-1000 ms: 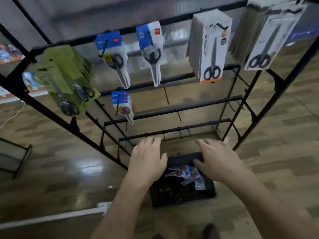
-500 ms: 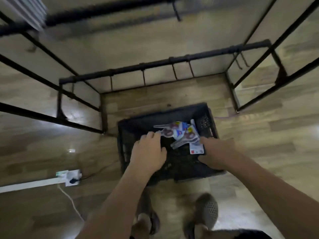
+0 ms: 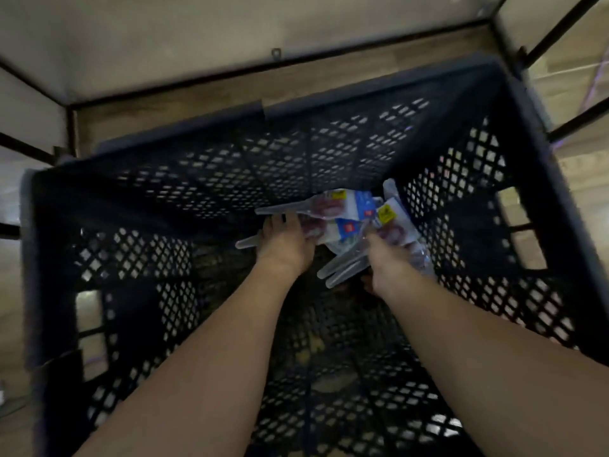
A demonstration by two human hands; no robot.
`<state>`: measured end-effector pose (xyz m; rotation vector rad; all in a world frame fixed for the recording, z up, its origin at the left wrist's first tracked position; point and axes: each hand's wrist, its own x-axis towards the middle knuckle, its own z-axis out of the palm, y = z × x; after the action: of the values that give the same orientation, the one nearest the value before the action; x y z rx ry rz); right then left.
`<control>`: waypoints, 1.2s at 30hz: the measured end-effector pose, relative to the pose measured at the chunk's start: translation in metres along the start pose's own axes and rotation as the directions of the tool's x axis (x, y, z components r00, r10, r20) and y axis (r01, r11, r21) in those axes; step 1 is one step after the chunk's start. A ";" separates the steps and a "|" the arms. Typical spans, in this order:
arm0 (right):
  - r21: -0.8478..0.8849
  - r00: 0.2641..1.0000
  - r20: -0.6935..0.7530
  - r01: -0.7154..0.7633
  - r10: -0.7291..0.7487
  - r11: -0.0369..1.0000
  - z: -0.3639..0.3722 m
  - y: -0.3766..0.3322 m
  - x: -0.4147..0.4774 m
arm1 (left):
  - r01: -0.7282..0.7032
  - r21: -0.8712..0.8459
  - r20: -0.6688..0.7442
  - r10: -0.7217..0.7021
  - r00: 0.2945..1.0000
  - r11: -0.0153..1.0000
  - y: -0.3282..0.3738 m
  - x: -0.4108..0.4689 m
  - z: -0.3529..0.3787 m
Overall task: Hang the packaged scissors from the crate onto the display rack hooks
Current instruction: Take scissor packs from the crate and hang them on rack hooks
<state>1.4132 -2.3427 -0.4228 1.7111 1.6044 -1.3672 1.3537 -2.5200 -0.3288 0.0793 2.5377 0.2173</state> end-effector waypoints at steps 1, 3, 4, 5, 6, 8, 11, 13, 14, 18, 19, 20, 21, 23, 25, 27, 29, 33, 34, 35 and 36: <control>0.018 0.999 -0.051 0.000 0.001 1.000 0.006 0.003 0.009 | 0.018 -0.021 -0.020 -0.018 1.000 1.000 -0.001 0.005 0.003; 0.109 0.996 -0.084 -0.010 0.019 0.994 0.007 0.003 0.001 | 0.060 -0.081 -0.031 -0.063 0.998 0.995 -0.005 0.009 0.008; 0.155 0.999 -0.049 -0.015 0.023 0.988 0.002 -0.006 -0.028 | 0.097 -0.133 -0.017 -0.101 0.995 0.986 -0.008 0.009 0.008; 0.185 0.999 -0.024 -0.017 0.022 0.983 -0.003 -0.014 -0.049 | 0.145 -0.184 0.014 -0.145 0.989 0.972 -0.009 0.007 0.009; 0.216 0.999 0.002 -0.033 0.033 0.976 -0.005 -0.017 -0.060 | 0.202 -0.216 0.057 -0.194 0.979 0.955 -0.010 0.004 0.009; 0.280 0.997 0.001 -0.072 0.075 0.957 -0.011 -0.016 -0.062 | 0.290 -0.215 0.152 -0.262 0.953 0.932 -0.014 -0.005 0.012; 0.358 0.994 0.059 -0.104 0.088 0.928 -0.015 -0.010 -0.060 | 0.314 -0.233 0.173 -0.278 0.945 0.921 -0.022 -0.015 0.021; 0.395 0.992 0.063 -0.125 0.108 0.910 -0.017 -0.006 -0.059 | 0.312 -0.243 0.145 -0.284 0.948 0.918 -0.025 -0.016 0.028; 0.413 0.991 0.063 -0.136 0.121 0.900 -0.018 -0.006 -0.059 | 0.316 -0.235 0.142 -0.289 0.947 0.919 -0.026 -0.016 0.031; 0.441 0.992 0.079 -0.124 0.099 0.889 -0.021 -0.009 -0.059 | 0.250 -0.165 0.100 -0.236 0.967 0.954 -0.030 -0.022 0.033; 0.434 0.993 0.074 -0.119 0.096 0.893 -0.023 -0.009 -0.063 | 0.209 -0.179 0.068 -0.200 0.977 0.961 -0.032 -0.025 0.030; 0.414 0.994 0.073 -0.104 0.081 0.904 -0.025 -0.007 -0.067 | 0.166 -0.215 0.034 -0.162 0.986 0.962 -0.033 -0.032 0.022; 0.392 0.996 0.060 -0.086 0.068 0.916 -0.030 -0.007 -0.079 | 0.134 -0.295 0.020 -0.134 0.991 0.946 -0.036 -0.039 0.015; 0.380 0.998 -0.031 -0.036 0.051 0.924 -0.047 -0.007 -0.115 | 0.116 -0.564 0.064 -0.097 0.993 0.818 -0.035 -0.062 -0.014; 0.266 0.985 -0.125 0.152 -0.122 0.952 -0.074 -0.009 -0.159 | 0.103 -0.760 0.085 -0.058 0.995 0.642 -0.027 -0.093 -0.052; 0.121 0.934 -0.116 0.350 -0.337 0.929 -0.112 -0.021 -0.225 | 0.057 -0.841 0.023 -0.069 0.997 0.538 -0.012 -0.132 -0.109; 0.104 0.862 -0.050 0.507 -0.505 0.856 -0.154 -0.047 -0.307 | 0.005 -0.891 -0.026 -0.061 0.998 0.455 0.005 -0.180 -0.179; 0.048 0.739 0.102 0.665 -0.666 0.745 -0.245 -0.102 -0.488 | -0.017 -0.974 -0.023 -0.024 0.999 0.225 0.036 -0.300 -0.348; 0.029 0.712 0.131 0.693 -0.690 0.720 -0.265 -0.115 -0.533 | -0.023 -0.981 -0.034 -0.052 0.998 0.195 0.043 -0.332 -0.392; 0.007 0.695 0.164 0.709 -0.701 0.705 -0.285 -0.131 -0.580 | -0.039 -0.982 -0.051 -0.062 0.997 0.184 0.048 -0.364 -0.438; 0.003 0.667 0.210 0.730 -0.714 0.683 -0.302 -0.149 -0.630 | -0.062 -0.981 -0.073 -0.057 0.996 0.181 0.051 -0.399 -0.482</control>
<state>1.4815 -2.3726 0.2875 0.8275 2.3036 -1.7037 1.4134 -2.5777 0.2930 -0.4652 1.9353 1.8843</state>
